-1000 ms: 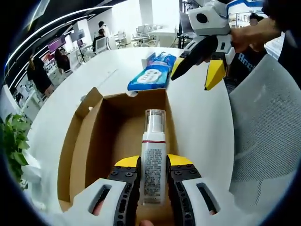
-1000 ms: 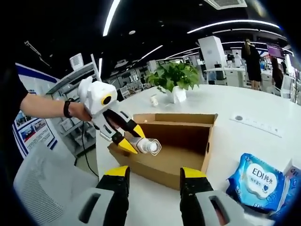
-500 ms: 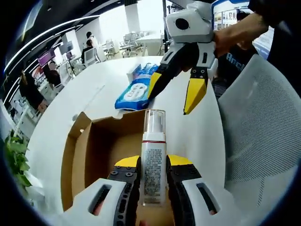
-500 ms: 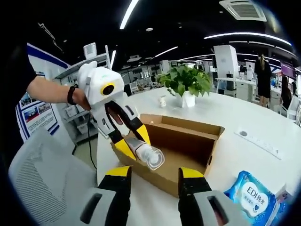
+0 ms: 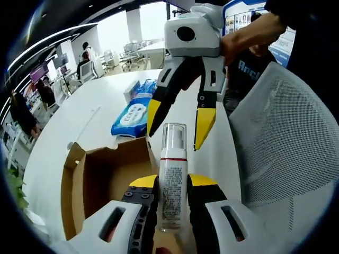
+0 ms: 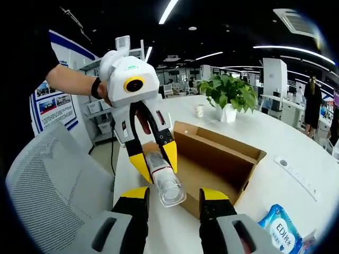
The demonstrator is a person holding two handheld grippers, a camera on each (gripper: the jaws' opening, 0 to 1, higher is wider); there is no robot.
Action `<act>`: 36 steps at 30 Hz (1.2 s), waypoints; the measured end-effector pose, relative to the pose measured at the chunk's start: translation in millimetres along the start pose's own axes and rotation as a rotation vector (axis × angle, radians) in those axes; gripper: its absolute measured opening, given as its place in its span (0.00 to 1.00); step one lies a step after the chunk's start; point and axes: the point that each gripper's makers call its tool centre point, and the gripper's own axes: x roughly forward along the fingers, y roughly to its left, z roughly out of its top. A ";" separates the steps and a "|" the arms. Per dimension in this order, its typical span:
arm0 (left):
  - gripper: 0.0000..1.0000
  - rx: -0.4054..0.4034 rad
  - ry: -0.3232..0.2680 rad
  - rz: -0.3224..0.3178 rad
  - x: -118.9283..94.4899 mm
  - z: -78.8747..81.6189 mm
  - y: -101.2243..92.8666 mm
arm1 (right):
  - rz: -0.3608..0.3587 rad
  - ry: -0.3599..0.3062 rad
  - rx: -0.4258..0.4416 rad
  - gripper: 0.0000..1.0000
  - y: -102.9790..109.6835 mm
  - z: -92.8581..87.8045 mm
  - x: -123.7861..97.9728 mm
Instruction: Operate the shoe box by opening the lid, removing the specified soft item, and placing it in the target area until the item is outside and the box remains undamaged.
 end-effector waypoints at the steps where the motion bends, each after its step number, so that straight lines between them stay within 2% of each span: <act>1: 0.20 0.003 -0.001 -0.007 0.3 0.5 -1.4 | 0.001 0.002 -0.002 0.32 0.3 -0.2 0.1; 7: 0.20 0.002 -0.021 -0.040 1.3 5.6 -8.0 | 0.048 0.001 -0.021 0.29 8.7 2.3 1.7; 10: 0.20 0.003 -0.025 -0.057 1.5 7.1 -10.7 | 0.085 0.002 -0.042 0.23 16.0 3.1 1.8; 14: 0.20 -0.001 -0.033 -0.108 1.3 8.1 -19.3 | 0.142 0.014 -0.062 0.18 25.5 0.1 1.2; 19: 0.20 -0.013 -0.038 -0.154 2.0 6.3 -26.9 | 0.165 0.018 -0.057 0.17 33.1 -1.5 -1.2; 25: 0.21 -0.056 -0.057 -0.190 2.5 5.9 -30.5 | 0.182 0.012 0.014 0.16 38.9 -1.7 -3.3; 36: 0.23 -0.074 -0.034 -0.194 7.5 3.7 -31.8 | 0.182 -0.010 0.114 0.16 33.7 -2.9 -3.3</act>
